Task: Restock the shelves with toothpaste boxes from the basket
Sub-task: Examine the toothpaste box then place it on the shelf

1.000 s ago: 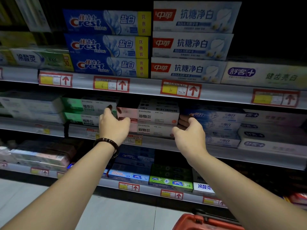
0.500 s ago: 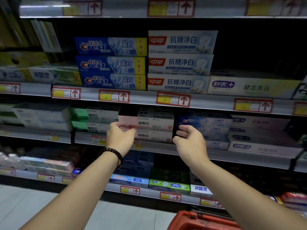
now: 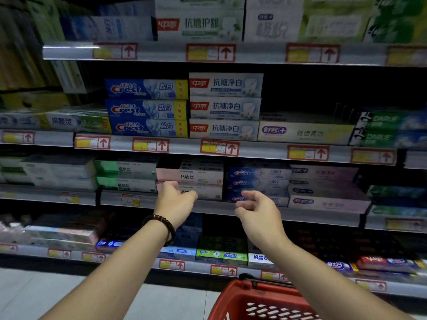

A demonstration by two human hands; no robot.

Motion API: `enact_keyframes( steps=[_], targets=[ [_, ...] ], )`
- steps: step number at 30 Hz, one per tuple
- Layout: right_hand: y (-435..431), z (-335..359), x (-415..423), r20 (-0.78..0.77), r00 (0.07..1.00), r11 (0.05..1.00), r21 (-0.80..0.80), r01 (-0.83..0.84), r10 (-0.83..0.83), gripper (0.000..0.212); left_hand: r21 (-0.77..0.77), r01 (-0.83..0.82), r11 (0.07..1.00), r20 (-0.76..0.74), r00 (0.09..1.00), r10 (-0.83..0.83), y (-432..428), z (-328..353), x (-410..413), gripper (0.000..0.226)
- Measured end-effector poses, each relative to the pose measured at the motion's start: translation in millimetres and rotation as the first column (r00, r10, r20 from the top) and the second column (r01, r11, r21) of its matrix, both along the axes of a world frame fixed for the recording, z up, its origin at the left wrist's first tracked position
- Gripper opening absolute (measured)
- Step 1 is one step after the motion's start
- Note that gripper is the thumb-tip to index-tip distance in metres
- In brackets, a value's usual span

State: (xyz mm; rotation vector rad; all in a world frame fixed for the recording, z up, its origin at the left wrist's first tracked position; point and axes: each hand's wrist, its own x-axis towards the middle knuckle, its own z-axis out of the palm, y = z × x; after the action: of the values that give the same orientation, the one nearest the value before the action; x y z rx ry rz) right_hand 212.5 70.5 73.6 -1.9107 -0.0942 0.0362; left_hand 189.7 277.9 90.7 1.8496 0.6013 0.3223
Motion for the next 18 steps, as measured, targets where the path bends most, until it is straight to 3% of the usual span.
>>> enact_keyframes(
  steps=[8, 18],
  targets=[
    [-33.7, -1.0, -43.1, -0.039, 0.999, 0.999, 0.034, 0.003, -0.002, 0.043, -0.101, 0.071, 0.992, 0.083, 0.995, -0.063, -46.4, 5.7, -39.8, 0.059],
    [-69.9, 20.2, -83.6, 0.0, 1.0, 0.997, 0.075, 0.023, -0.023, 0.043, -0.084, 0.15, 0.985, 0.106, 0.984, -0.141, -86.9, 22.4, -82.6, 0.056]
  ],
)
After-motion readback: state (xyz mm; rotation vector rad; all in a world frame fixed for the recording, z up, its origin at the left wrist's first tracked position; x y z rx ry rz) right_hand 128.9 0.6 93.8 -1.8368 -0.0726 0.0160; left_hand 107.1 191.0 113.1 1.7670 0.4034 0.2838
